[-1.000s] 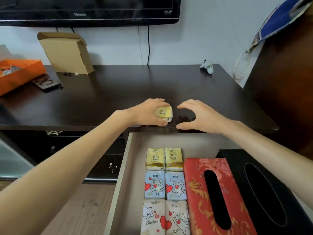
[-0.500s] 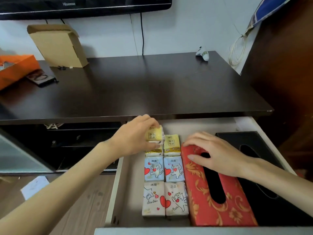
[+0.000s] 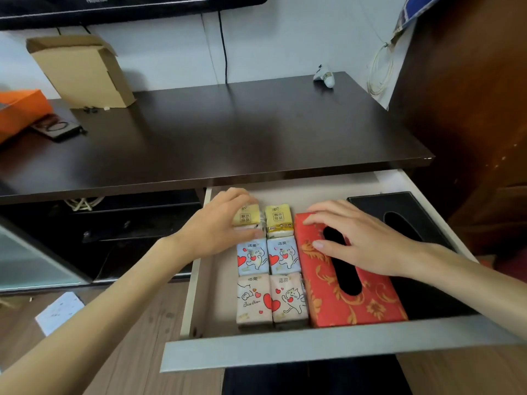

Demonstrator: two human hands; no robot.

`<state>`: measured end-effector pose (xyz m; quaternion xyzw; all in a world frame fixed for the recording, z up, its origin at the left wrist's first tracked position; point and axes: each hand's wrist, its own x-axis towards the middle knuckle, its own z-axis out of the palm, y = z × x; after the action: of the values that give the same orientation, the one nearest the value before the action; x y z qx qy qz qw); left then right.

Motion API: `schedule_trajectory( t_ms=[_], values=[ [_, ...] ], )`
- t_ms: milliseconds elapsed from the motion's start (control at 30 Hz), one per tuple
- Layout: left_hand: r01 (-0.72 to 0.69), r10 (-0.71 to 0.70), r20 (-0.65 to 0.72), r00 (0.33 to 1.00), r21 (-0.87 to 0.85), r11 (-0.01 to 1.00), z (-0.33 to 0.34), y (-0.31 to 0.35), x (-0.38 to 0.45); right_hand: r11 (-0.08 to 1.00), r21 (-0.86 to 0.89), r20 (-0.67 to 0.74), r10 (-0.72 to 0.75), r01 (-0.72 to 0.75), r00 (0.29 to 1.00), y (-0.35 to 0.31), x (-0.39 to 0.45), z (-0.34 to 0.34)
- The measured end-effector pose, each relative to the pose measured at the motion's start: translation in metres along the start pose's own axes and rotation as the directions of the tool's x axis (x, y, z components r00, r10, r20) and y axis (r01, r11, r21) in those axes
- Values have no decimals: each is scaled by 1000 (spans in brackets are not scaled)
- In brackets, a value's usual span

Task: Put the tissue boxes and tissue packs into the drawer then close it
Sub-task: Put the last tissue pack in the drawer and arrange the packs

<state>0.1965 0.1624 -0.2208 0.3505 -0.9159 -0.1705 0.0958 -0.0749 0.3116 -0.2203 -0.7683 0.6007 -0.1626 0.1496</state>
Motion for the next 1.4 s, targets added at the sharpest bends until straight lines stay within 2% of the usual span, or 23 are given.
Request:
schedule_trajectory(
  t_ms=[167, 267, 333, 433, 633, 933, 1400],
  values=[
    [-56, 38, -116, 992, -155, 986, -10, 52, -89, 998, 57, -18, 37, -36, 999, -16, -62, 2],
    [-82, 72, -101, 992, -97, 992, 6, 76, -143, 998, 38, -20, 57, -56, 998, -26, -107, 15],
    [-80, 77, -112, 991, -26, 996, 22, 85, -170, 995, -60, -26, 73, -74, 997, -30, -132, 24],
    [-48, 57, -157, 986, 61, 997, 43, 83, -190, 976, -200, -118, 66, -89, 991, -28, -157, 35],
    [-105, 211, -345, 915, 302, 948, 71, 65, -176, 938, -342, -333, -66, -55, 940, -16, -154, 50],
    [-100, 197, -334, 922, 287, 953, 60, 34, -119, 906, -415, -389, -98, -79, 916, 16, -98, 42],
    [-16, 119, -380, 917, 262, 965, 47, -11, -24, 910, -405, -465, -121, -90, 877, 73, -4, 27]
  ],
)
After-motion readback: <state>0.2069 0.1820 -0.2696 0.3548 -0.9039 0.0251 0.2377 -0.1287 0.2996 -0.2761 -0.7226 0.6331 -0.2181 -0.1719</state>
